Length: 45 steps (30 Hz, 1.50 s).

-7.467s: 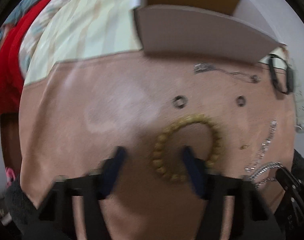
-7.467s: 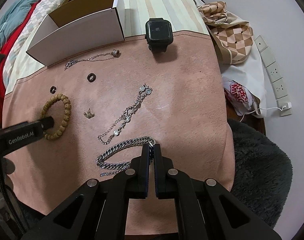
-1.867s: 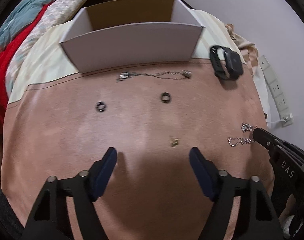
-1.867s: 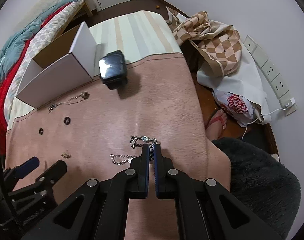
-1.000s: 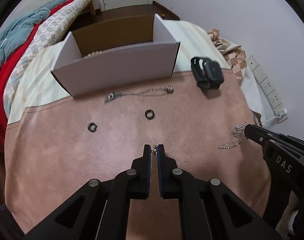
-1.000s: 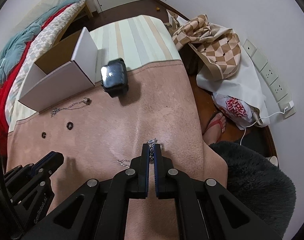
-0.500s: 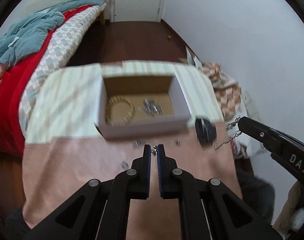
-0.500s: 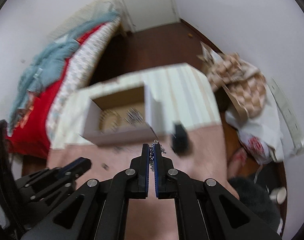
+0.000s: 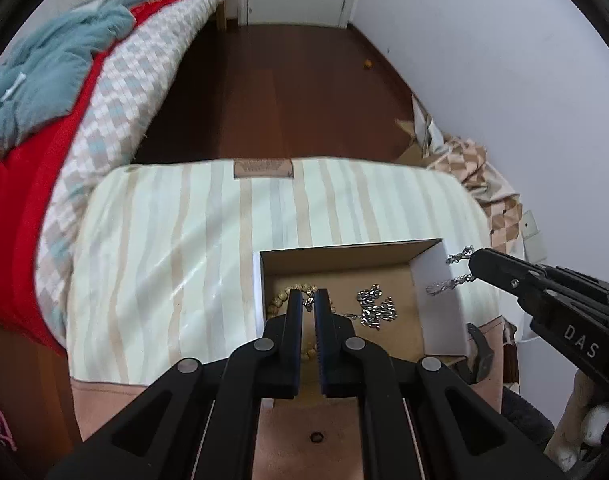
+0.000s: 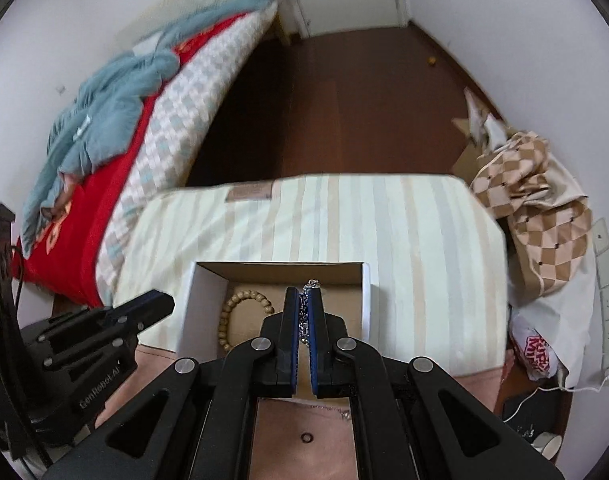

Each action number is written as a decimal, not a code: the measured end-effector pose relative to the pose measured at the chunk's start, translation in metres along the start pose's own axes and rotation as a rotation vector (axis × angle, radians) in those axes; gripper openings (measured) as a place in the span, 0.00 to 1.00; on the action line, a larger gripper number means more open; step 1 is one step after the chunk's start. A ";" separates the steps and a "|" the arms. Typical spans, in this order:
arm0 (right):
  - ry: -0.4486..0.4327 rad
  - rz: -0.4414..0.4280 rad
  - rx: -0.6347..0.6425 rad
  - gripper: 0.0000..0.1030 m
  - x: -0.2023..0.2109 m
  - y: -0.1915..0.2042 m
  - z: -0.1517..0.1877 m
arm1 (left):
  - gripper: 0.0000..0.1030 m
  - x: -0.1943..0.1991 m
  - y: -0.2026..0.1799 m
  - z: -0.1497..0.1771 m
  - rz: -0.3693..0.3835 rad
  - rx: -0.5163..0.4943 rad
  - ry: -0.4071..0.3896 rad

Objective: Organize jewelry
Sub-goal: 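Carry both items into the white box and open both tools, then withdraw both open tools from the box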

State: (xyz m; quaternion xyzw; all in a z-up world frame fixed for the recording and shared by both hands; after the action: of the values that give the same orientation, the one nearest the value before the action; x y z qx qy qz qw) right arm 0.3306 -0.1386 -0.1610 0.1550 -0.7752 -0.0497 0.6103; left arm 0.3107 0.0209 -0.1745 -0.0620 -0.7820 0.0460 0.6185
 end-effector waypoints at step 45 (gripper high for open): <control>-0.035 0.288 0.013 0.98 0.040 0.017 0.084 | 0.98 0.075 0.007 0.084 -0.260 0.075 -0.143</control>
State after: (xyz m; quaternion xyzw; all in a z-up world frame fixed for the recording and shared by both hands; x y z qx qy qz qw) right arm 0.2382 -0.1438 -0.1397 0.0452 -0.8002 0.0411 0.5966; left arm 0.2122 0.0397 -0.1225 0.0664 -0.8231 -0.0008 0.5640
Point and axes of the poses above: each gripper's, at about its wrist camera, not at the fingertips, and x roughly against the way its jaws point, y to its left, z to its underside, the point moved 1 cm from there along -x, roughly the way its jaws point, and after that the axes turned 9 degrees about y, right-handed, at the moved point
